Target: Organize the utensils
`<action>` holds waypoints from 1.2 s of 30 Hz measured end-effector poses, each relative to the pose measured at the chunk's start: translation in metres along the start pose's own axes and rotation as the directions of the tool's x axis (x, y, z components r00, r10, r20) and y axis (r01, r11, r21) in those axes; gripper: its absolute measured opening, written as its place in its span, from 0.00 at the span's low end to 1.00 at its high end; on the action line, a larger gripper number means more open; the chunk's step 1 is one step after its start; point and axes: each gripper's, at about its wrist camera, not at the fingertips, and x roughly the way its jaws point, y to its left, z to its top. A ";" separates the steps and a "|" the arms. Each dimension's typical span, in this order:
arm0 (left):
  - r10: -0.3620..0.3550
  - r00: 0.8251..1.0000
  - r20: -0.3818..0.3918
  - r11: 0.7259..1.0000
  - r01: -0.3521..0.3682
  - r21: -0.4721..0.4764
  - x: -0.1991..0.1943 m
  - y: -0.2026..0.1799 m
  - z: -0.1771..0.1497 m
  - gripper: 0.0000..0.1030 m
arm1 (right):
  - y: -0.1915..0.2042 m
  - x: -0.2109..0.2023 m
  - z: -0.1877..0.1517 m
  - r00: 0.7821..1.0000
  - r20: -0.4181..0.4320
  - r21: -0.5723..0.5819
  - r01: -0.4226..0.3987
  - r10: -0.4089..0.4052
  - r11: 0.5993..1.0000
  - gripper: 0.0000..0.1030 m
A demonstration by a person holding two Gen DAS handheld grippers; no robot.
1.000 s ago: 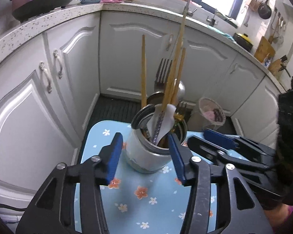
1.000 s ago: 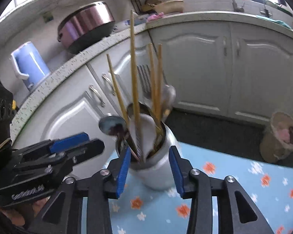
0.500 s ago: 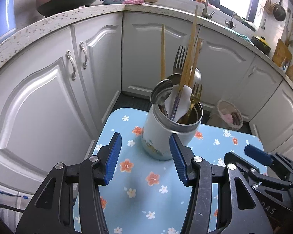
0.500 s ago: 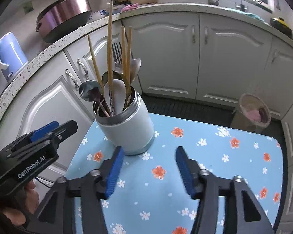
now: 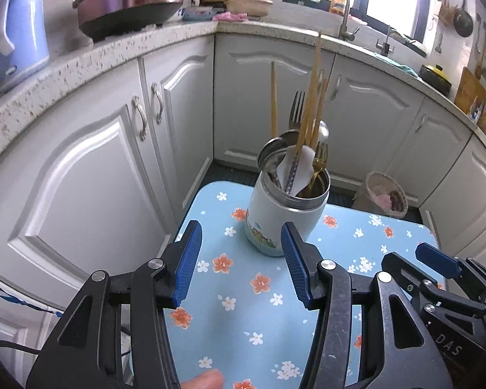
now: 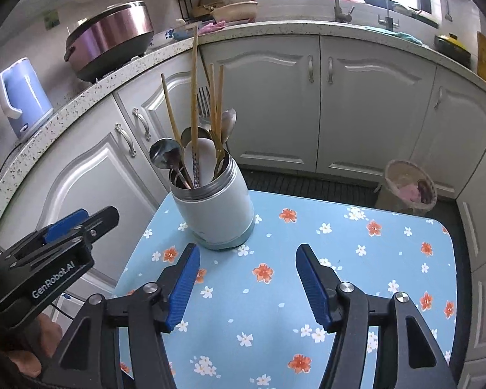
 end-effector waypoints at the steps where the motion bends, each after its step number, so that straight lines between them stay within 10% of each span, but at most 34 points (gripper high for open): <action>1: 0.003 1.000 0.006 1.000 -0.003 0.008 -0.003 -0.002 0.000 0.49 | 0.000 -0.001 -0.001 1.000 0.000 -0.001 0.001 -0.001 1.000 0.58; 36: 0.033 0.999 0.010 0.999 -0.033 0.043 -0.012 -0.010 -0.004 0.49 | 0.009 -0.010 -0.003 1.000 -0.008 -0.033 0.017 -0.017 0.999 0.60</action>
